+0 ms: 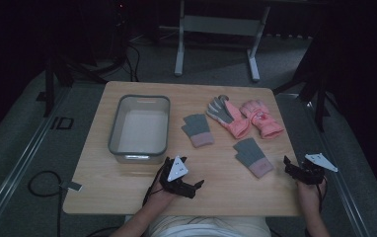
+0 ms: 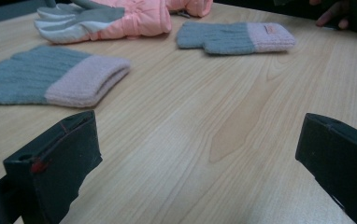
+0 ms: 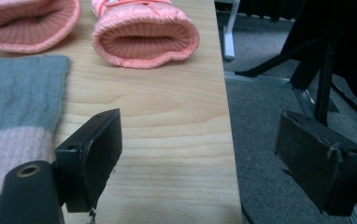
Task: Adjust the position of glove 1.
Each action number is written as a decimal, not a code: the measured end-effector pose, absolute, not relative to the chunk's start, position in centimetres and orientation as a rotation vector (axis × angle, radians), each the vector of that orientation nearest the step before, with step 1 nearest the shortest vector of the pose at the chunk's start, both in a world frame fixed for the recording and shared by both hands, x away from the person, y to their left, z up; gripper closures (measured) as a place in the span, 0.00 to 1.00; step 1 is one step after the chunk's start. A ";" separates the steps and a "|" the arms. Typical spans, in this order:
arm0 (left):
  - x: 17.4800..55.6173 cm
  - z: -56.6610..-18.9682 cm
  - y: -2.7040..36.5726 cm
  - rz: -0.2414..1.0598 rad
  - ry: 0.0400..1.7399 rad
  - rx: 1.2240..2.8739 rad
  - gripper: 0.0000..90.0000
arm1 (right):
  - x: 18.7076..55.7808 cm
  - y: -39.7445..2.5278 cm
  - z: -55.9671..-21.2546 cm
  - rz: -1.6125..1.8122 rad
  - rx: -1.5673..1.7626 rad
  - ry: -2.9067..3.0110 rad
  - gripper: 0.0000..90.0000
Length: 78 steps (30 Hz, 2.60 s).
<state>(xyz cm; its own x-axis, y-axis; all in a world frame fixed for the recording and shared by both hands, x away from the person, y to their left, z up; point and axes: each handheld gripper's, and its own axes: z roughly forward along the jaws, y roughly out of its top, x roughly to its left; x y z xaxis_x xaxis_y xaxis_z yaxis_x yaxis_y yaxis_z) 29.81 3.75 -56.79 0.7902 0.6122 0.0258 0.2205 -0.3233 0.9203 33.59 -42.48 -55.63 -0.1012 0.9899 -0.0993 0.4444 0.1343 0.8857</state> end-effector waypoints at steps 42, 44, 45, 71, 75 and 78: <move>30.2 -56.8 3.9 0.407 0.680 1.918 0.00 | 35.9 -39.9 -50.3 0.940 1.549 1.842 0.15; 30.2 -56.8 3.8 0.408 0.683 1.921 0.00 | 36.1 -39.6 -50.0 0.956 1.550 1.833 0.15; 30.2 -56.8 3.8 0.409 0.680 1.922 0.00 | 36.3 -39.4 -49.8 0.950 1.539 1.833 0.15; 30.2 -56.8 3.8 0.398 0.674 1.926 0.00 | 40.4 -33.3 -45.7 1.041 1.358 1.919 0.17; 30.2 -56.8 3.9 0.397 0.674 1.926 0.00 | 40.9 -32.1 -45.3 1.038 1.314 1.938 0.20; 30.2 -56.8 3.8 0.399 0.673 1.925 0.00 | 41.3 -31.1 -45.0 1.051 1.285 1.945 0.21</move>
<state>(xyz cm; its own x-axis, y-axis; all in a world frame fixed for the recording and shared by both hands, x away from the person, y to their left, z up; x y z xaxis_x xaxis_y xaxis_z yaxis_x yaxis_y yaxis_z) 30.19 3.84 -56.79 0.7897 0.6132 -0.0189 0.2777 -0.3298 0.9023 41.28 -31.13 -44.97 -0.3707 0.9278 -0.0410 0.4745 0.2271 0.8505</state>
